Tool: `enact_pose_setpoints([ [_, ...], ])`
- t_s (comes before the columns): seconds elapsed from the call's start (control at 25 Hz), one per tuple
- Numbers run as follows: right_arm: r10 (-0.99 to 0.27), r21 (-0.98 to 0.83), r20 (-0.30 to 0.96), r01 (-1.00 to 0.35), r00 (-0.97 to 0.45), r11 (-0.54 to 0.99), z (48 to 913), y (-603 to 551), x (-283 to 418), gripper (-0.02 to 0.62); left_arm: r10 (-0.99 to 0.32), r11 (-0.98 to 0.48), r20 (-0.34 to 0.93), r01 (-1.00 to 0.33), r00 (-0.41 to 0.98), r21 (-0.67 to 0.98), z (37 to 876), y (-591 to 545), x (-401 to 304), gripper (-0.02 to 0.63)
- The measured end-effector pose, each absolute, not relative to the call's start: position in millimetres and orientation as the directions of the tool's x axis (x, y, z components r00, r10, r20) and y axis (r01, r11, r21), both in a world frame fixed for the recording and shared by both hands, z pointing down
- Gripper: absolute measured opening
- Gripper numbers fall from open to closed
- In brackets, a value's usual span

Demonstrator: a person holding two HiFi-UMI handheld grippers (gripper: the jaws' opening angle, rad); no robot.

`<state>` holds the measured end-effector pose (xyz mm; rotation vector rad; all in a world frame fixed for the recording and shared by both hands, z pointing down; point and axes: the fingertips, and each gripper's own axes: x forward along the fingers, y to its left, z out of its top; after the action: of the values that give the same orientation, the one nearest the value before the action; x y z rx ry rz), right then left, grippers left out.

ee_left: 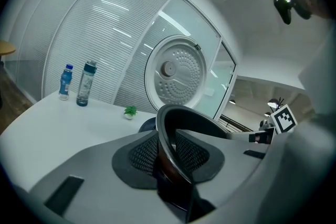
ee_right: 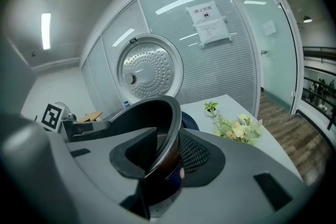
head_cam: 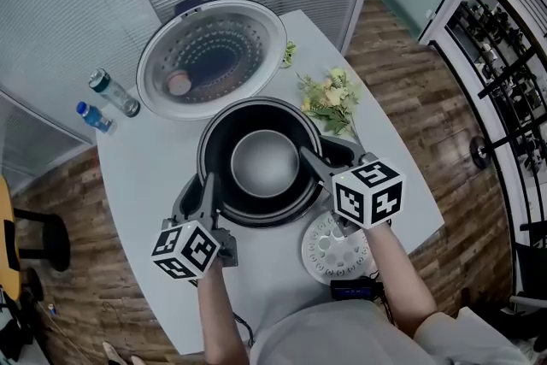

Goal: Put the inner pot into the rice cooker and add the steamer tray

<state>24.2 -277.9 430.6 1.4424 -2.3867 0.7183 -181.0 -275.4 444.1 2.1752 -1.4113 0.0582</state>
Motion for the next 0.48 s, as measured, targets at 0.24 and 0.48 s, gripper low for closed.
enact_pose_setpoints([
  [0.24, -0.740, -0.192, 0.521, -0.903, -0.425, 0.383, 443, -279, 26, 0.144, -0.826, -0.304, 0.354, -0.877, 0.438, 0.373, 451, -276, -179, 0.098],
  [0.48, -0.732, -0.122, 0.562, -0.914, -0.386, 0.388, 455, -280, 26, 0.156, -0.826, -0.304, 0.369, -0.889, 0.425, 0.342, 456, -278, -178, 0.107],
])
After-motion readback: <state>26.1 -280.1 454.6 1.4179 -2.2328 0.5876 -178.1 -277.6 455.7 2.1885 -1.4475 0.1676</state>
